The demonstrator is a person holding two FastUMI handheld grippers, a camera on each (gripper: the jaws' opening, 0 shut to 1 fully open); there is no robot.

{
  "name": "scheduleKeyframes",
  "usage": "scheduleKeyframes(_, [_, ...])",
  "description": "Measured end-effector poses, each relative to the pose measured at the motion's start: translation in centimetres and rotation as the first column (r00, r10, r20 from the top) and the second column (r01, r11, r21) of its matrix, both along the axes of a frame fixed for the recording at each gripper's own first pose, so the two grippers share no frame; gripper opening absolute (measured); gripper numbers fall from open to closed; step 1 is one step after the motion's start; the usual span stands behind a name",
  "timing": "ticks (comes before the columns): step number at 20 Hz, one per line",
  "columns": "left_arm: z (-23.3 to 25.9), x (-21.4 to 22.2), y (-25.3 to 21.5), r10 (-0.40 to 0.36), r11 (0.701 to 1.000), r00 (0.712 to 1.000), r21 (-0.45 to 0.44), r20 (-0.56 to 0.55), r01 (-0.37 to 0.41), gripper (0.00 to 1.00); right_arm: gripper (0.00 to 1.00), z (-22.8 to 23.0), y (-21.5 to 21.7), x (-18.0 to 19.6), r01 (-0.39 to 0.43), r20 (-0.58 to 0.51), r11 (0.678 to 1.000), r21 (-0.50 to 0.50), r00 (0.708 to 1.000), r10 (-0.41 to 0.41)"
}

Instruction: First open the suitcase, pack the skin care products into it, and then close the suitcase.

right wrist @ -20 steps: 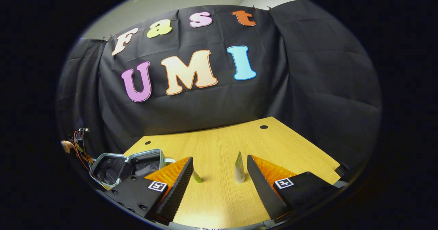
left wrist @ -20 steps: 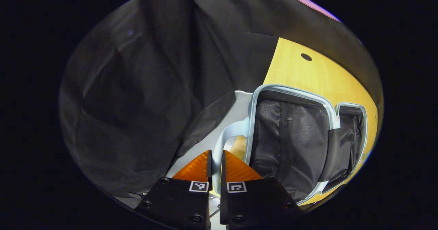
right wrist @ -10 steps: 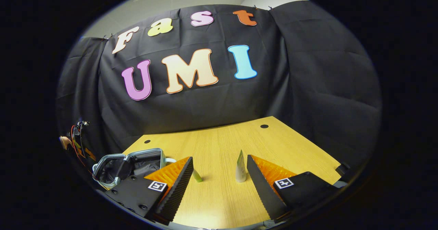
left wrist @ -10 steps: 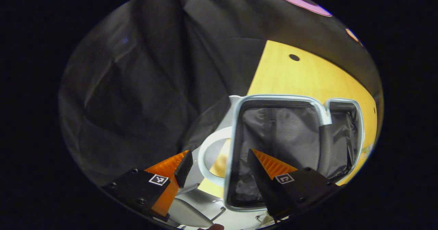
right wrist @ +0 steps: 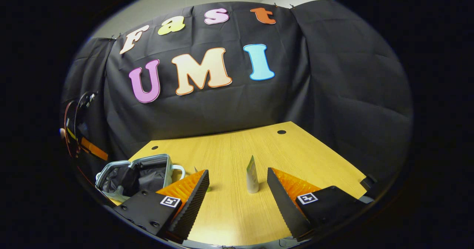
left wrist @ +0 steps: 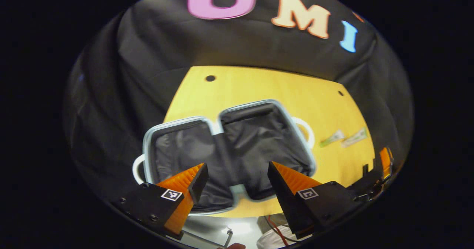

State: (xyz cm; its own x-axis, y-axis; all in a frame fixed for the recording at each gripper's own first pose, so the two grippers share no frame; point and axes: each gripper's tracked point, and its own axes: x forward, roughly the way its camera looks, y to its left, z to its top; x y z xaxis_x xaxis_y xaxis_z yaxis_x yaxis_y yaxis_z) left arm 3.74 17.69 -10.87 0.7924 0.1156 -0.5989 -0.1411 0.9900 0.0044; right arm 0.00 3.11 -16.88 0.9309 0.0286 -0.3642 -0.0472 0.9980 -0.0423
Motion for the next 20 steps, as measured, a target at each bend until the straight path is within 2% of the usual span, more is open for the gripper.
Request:
scheduleKeyframes(2, [0.0,1.3,-4.8,-0.060,0.998,0.998,0.003,0.016,0.060,0.97,0.98,-0.4,-0.5,0.7,-0.022,-0.015,1.000,-0.002,1.000,0.021])
scheduleKeyframes(4, [-0.2,2.7,-9.1,-0.089,0.996,0.996,-0.010,0.030,0.089,0.95,0.98,-1.1,-1.0,1.7,-0.049,-0.037,0.999,0.005,0.998,0.049])
scheduleKeyframes(5, [-0.5,3.2,-11.2,-0.099,0.995,0.994,-0.020,0.033,0.100,0.96,0.94,-1.8,-1.1,2.3,-0.073,-0.051,0.997,0.013,0.996,0.073])
scheduleKeyframes(6, [-0.8,4.0,-13.2,-0.104,0.994,0.994,-0.030,0.042,0.105,0.96,0.98,-2.6,-1.2,2.9,-0.104,-0.077,0.994,0.017,0.992,0.105])
scheduleKeyframes(8, [-1.7,6.0,-16.6,-0.111,0.992,0.990,-0.050,0.088,0.116,0.96,0.98,-4.3,-1.7,4.1,-0.163,-0.120,0.987,0.007,0.979,0.162])
scheduleKeyframes(9, [-1.9,6.8,-18.1,-0.113,0.991,0.987,-0.057,0.118,0.120,0.96,0.94,-5.2,-2.2,4.9,-0.188,-0.143,0.982,-0.001,0.972,0.186])
scheduleKeyframes(10, [-2.4,7.8,-19.9,-0.116,0.990,0.982,-0.061,0.146,0.126,0.96,0.98,-6.0,-2.5,5.6,-0.215,-0.165,0.977,0.002,0.963,0.213])
scheduleKeyframes(12, [-3.5,9.7,-23.4,-0.119,0.989,0.975,-0.069,0.190,0.134,0.96,0.98,-7.5,-3.0,6.9,-0.266,-0.203,0.964,0.015,0.943,0.263])
scheduleKeyframes(15, [-6.0,12.2,-25.9,-0.084,0.993,0.970,-0.063,0.226,0.100,0.96,0.94,-10.5,-3.9,8.6,-0.338,-0.265,0.941,0.026,0.905,0.333])
scheduleKeyframes(17, [-8.0,13.7,-26.0,-0.015,0.998,0.973,-0.053,0.229,0.028,0.98,0.98,-12.6,-4.2,9.3,-0.368,-0.304,0.929,0.039,0.881,0.362])
scheduleKeyframes(19, [-9.9,15.1,-25.4,0.045,0.998,0.973,-0.049,0.224,-0.035,0.96,0.98,-14.7,-4.3,9.7,-0.396,-0.337,0.917,0.050,0.858,0.388])
scheduleKeyframes(20, [-10.6,16.0,-25.4,0.062,0.997,0.971,-0.061,0.230,-0.050,0.96,0.94,-15.6,-4.2,10.0,-0.409,-0.348,0.911,0.050,0.848,0.400])
